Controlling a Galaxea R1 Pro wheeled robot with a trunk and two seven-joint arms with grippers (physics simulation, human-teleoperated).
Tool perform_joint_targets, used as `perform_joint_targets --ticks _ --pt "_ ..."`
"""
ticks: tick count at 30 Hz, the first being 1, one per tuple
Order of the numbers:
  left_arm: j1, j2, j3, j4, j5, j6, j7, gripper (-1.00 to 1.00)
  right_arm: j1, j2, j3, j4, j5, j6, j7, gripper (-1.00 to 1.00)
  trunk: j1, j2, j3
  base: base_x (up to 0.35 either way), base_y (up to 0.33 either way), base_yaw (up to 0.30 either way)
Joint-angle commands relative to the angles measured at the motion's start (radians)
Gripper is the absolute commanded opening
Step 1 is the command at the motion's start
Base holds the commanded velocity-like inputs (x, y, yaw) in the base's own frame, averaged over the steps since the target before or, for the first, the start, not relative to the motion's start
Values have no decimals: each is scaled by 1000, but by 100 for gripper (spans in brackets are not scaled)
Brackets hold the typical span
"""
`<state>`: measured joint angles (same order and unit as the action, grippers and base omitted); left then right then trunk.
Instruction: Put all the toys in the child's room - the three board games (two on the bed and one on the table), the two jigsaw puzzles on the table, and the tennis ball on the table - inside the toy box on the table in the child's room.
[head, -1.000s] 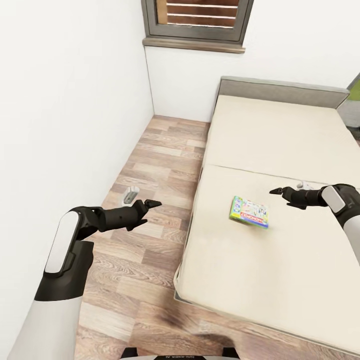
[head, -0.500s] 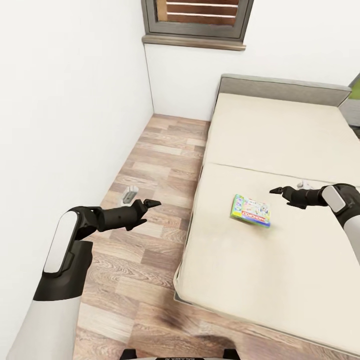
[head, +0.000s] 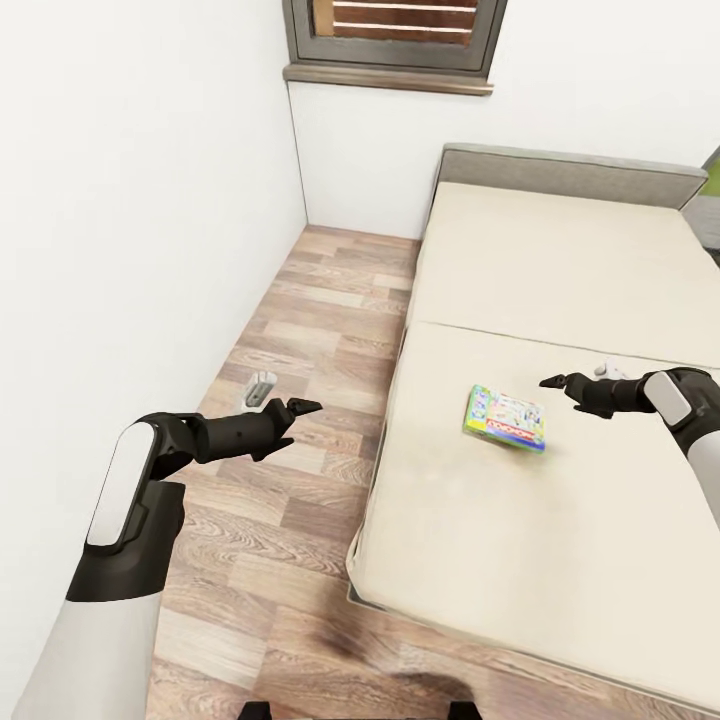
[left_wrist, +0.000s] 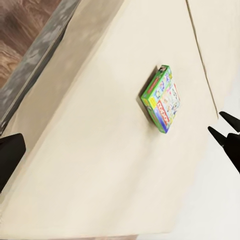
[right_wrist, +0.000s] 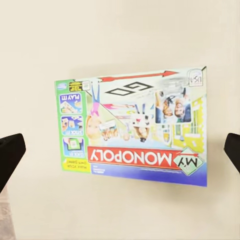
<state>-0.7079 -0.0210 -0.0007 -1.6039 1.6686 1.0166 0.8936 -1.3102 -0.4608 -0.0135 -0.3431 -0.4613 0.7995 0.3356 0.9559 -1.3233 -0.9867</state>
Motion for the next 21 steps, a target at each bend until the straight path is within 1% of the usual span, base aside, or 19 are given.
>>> perform_joint_targets --ticks 1,5,16,21 --pt "-1 0 1 -1 9 2 10 100 0 0 -2 0 4 4 4 100 0 -1 -1 0 0 -48" --pt "-1 0 0 -1 9 2 10 100 0 -1 -1 0 4 4 4 100 0 -1 -1 0 0 -82" --pt "-1 1 -1 -2 9 2 9 100 5 0 1 1 2 3 4 100 0 -1 -1 0 0 -188" --pt "-1 1 -1 -2 9 2 9 100 6 0 1 1 1 4 5 100 0 -1 -1 0 0 -110"
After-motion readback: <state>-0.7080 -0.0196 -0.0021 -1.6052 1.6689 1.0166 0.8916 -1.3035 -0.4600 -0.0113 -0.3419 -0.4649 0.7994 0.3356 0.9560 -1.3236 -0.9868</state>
